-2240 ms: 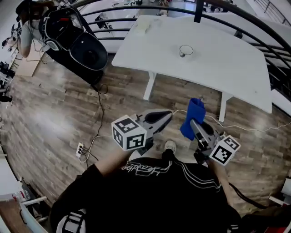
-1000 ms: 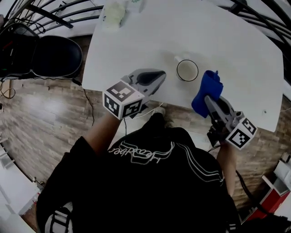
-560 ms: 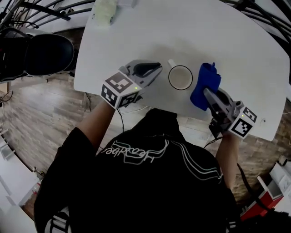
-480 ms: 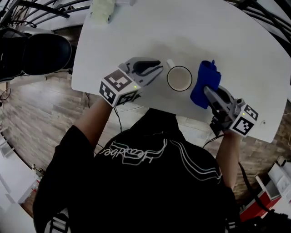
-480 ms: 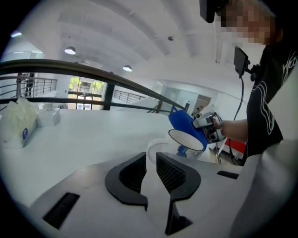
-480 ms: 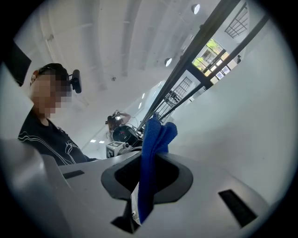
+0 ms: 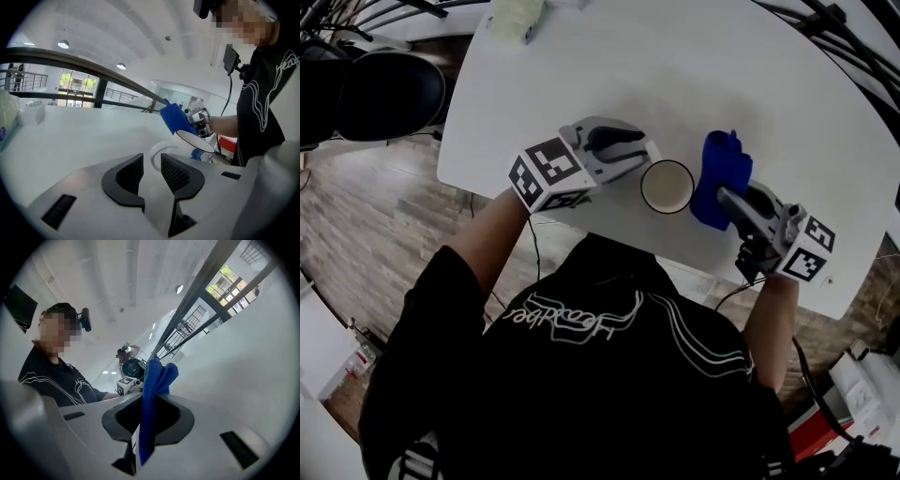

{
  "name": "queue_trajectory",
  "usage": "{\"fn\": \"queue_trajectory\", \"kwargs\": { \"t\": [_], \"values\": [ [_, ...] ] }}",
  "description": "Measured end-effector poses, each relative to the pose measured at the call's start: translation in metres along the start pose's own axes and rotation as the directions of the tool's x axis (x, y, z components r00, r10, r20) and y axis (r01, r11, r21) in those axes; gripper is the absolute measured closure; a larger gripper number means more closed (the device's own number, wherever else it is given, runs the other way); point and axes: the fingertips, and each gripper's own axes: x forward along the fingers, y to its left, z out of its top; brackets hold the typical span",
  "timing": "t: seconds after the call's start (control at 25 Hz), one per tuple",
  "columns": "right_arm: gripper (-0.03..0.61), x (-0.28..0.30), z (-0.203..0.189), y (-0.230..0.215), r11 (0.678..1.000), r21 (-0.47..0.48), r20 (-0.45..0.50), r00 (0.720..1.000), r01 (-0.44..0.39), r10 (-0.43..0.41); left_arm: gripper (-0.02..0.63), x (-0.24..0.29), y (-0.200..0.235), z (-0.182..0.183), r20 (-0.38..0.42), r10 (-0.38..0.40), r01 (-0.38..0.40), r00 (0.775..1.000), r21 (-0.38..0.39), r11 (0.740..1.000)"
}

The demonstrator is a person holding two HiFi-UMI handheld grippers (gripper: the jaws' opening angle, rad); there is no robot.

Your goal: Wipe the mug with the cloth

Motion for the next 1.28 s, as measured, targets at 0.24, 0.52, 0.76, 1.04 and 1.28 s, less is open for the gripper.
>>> {"fn": "queue_trajectory", "kwargs": {
  "t": [0.24,0.52,0.76,1.04,1.28],
  "values": [
    [0.531,0.004,-0.010,-0.010,0.998,0.016,-0.097,0.994,-0.056,0.058,0.505,0.016,-0.007,0.000,-0.026,-0.016,0.018,1.000,0.072,0.997],
    [0.531,0.019,-0.012,-0.005,0.988,0.010,-0.208,0.967,-0.151,0.150,0.561,0.021,-0.008,0.001,-0.038,-0.023,0.028,0.999,0.129,0.991],
    [0.531,0.021,-0.015,-0.004,0.973,0.003,-0.305,0.926,-0.231,0.221,0.565,0.021,-0.009,0.001,-0.026,-0.010,0.013,1.000,0.119,0.993],
    [0.531,0.033,-0.021,-0.008,0.950,0.033,-0.410,0.863,-0.310,0.295,0.566,0.019,-0.003,-0.003,-0.019,0.018,-0.017,1.000,0.088,0.996],
    [0.531,0.041,-0.025,-0.014,0.951,0.045,-0.493,0.822,-0.305,0.287,0.566,0.021,0.002,0.001,-0.008,0.049,-0.049,0.999,0.061,0.997]
  ]
}}
